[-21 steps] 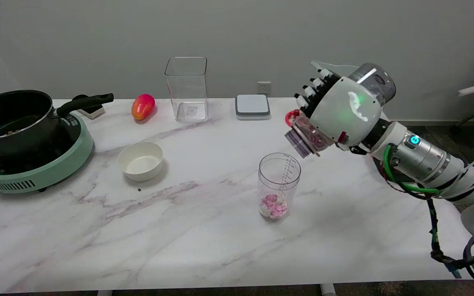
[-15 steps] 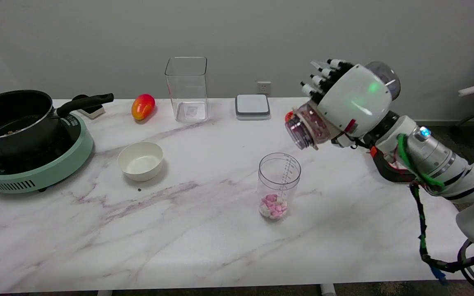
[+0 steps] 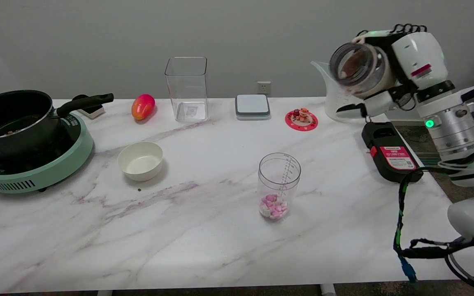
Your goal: Place the bottle onto the table.
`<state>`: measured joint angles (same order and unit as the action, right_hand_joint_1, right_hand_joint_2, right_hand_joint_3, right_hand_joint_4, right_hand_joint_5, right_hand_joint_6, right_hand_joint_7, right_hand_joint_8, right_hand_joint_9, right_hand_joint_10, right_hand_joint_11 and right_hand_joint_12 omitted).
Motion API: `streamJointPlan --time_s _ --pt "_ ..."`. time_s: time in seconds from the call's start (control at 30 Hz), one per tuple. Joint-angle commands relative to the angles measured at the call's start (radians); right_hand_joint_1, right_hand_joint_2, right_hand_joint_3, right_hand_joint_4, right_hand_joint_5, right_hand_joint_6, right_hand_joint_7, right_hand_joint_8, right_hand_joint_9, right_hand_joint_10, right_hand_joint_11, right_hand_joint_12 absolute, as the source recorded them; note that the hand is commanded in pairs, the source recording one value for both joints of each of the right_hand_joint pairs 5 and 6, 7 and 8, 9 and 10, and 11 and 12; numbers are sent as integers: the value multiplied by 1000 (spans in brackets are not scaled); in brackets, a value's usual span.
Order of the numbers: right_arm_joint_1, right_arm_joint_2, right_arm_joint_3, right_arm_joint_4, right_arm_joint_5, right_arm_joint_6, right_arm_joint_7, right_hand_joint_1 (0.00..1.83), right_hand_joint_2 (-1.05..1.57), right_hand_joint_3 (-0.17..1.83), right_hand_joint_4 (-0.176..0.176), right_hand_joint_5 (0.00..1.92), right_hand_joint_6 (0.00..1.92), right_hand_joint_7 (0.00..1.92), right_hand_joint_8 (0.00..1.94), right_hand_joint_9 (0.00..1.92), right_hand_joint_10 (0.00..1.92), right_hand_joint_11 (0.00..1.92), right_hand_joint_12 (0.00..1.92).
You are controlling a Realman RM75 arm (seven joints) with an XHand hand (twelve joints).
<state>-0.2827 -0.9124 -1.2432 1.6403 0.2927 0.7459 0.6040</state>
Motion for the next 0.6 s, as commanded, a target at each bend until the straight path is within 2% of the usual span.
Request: streamJointPlan --time_s 0.03,0.17,0.3,0.6 --pt "493 158 -452 -791 376 80 1088 1503 1095 343 0 1920 1920 1789 1789 1487 1487 1312 1312" --pt "612 128 -581 -940 306 188 1135 1510 1077 355 0 1920 1920 1790 1790 1486 1486 1311 1311" --pt "651 92 -662 -983 280 208 1181 1510 1076 358 0 1920 1920 1790 1790 1485 1485 1312 1312" --pt "670 -27 -687 -1001 290 192 1183 1512 1022 392 0 1920 1920 1775 1775 1463 1463 1297 1297"
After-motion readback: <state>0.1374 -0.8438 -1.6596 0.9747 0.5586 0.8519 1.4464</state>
